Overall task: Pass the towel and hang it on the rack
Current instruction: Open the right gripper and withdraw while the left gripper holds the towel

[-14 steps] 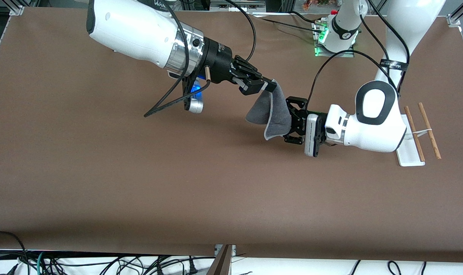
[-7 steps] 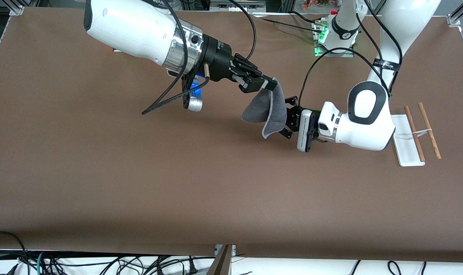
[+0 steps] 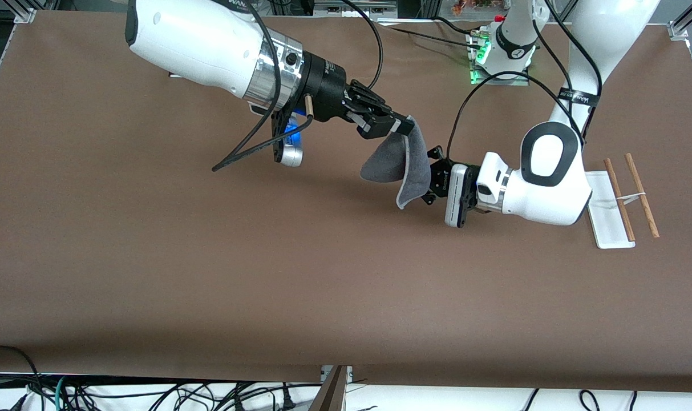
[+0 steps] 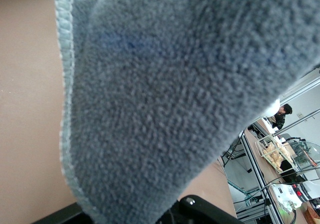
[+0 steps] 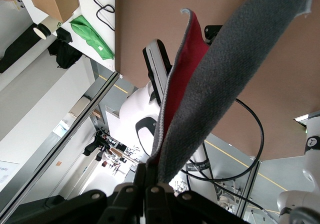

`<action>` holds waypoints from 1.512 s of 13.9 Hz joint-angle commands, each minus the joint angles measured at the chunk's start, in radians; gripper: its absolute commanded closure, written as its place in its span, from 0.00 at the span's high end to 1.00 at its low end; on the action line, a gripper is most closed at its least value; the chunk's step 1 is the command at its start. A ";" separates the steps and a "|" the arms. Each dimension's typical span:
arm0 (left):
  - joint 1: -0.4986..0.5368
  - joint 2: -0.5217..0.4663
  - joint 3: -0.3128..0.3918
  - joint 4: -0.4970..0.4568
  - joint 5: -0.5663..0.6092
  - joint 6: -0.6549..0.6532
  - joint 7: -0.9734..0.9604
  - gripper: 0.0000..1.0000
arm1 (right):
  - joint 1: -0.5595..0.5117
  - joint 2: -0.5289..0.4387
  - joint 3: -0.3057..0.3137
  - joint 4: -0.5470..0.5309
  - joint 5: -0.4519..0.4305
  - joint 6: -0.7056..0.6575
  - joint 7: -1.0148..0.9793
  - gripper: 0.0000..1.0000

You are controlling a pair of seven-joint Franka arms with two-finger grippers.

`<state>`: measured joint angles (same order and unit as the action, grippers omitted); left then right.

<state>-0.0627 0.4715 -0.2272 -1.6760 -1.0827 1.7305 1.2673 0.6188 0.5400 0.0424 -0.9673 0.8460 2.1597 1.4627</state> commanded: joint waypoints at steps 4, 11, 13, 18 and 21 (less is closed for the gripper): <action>0.006 -0.005 -0.003 -0.013 -0.017 0.004 0.029 0.00 | 0.004 0.001 -0.004 0.018 0.016 0.003 0.015 0.03; 0.014 -0.008 -0.001 -0.011 -0.016 0.000 0.029 0.00 | -0.024 -0.011 -0.006 0.018 0.019 0.005 0.015 1.00; 0.012 -0.007 0.000 -0.011 -0.014 0.000 0.029 0.00 | -0.048 -0.015 -0.006 0.018 0.041 0.002 0.012 1.00; 0.033 -0.013 0.017 0.056 0.211 -0.086 -0.049 0.00 | -0.083 -0.028 -0.019 0.018 0.035 0.003 -0.092 1.00; 0.128 -0.010 0.019 0.125 0.349 -0.239 -0.065 0.00 | -0.134 -0.032 -0.015 0.018 0.041 -0.017 -0.163 1.00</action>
<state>0.0001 0.4662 -0.2064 -1.5969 -0.7994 1.5898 1.2231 0.5129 0.5249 0.0231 -0.9476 0.8653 2.1679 1.3592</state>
